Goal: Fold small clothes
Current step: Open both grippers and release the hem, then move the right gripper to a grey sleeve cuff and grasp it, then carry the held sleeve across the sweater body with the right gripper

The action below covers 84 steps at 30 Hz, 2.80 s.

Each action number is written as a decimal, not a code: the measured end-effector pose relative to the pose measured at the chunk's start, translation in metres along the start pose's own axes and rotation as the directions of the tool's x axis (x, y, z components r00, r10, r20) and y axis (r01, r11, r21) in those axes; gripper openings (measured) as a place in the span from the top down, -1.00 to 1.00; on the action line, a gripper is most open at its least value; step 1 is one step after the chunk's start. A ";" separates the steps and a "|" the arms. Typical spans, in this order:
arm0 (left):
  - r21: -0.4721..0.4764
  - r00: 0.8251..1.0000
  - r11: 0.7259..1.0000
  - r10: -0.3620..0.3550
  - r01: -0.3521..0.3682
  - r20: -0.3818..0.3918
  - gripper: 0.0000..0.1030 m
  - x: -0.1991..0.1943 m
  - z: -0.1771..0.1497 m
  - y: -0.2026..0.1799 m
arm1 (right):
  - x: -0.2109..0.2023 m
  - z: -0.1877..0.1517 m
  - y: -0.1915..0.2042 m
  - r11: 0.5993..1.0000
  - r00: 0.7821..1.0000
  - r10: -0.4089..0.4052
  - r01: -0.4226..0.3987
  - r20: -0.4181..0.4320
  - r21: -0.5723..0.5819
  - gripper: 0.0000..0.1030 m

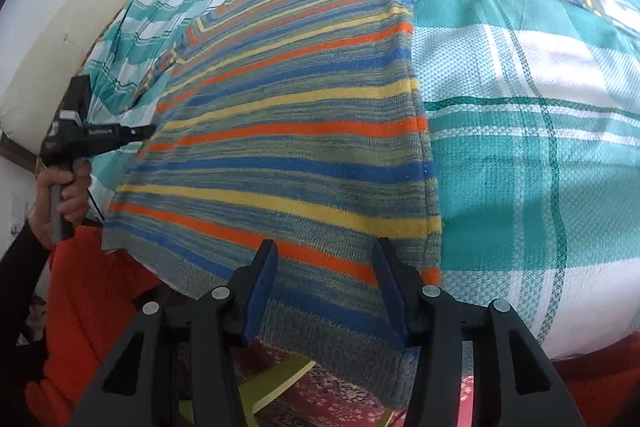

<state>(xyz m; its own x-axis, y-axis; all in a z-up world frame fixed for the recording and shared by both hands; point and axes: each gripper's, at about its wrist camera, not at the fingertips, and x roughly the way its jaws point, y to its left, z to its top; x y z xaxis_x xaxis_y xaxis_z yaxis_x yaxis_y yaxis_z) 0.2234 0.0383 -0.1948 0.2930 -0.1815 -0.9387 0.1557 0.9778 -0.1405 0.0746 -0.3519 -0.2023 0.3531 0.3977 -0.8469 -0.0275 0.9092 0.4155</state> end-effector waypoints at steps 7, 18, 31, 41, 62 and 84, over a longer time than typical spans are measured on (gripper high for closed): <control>0.006 0.993 0.993 0.117 -0.117 0.020 0.97 0.005 0.006 -0.004 | 0.001 -0.006 0.003 0.998 0.999 -0.044 0.044 0.002 -0.043 0.05; -0.100 0.975 0.986 0.146 -0.131 0.168 -0.11 -0.077 -0.046 0.006 | -0.022 -0.013 0.032 0.992 0.998 -0.060 0.063 0.032 -0.111 0.04; 0.024 0.963 0.992 0.113 -0.122 0.247 -0.65 -0.066 -0.086 -0.088 | -0.070 0.014 -0.014 1.000 1.000 0.015 -0.014 0.022 -0.027 0.04; -0.138 0.933 0.978 0.189 -0.153 0.305 -0.67 -0.086 -0.093 -0.056 | -0.139 0.158 -0.234 0.918 0.927 -0.126 -0.026 0.354 0.395 0.04; -0.137 0.936 0.951 0.299 -0.276 0.185 -0.67 -0.053 -0.094 -0.047 | -0.066 0.215 -0.314 0.877 0.951 -0.005 -0.145 0.310 0.458 0.91; -0.287 0.959 0.946 0.208 -0.147 0.193 -0.67 -0.063 -0.108 0.002 | 0.018 0.335 0.040 0.936 0.918 0.351 -0.350 0.182 -0.041 -0.19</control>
<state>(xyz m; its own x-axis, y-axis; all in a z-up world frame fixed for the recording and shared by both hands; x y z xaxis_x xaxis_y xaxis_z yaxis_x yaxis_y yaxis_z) 0.1038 0.0628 -0.1701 0.4958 0.0090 -0.8684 -0.1669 0.9823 -0.0851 0.3938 -0.3493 -0.0898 0.4849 0.6622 -0.5712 -0.1879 0.7168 0.6715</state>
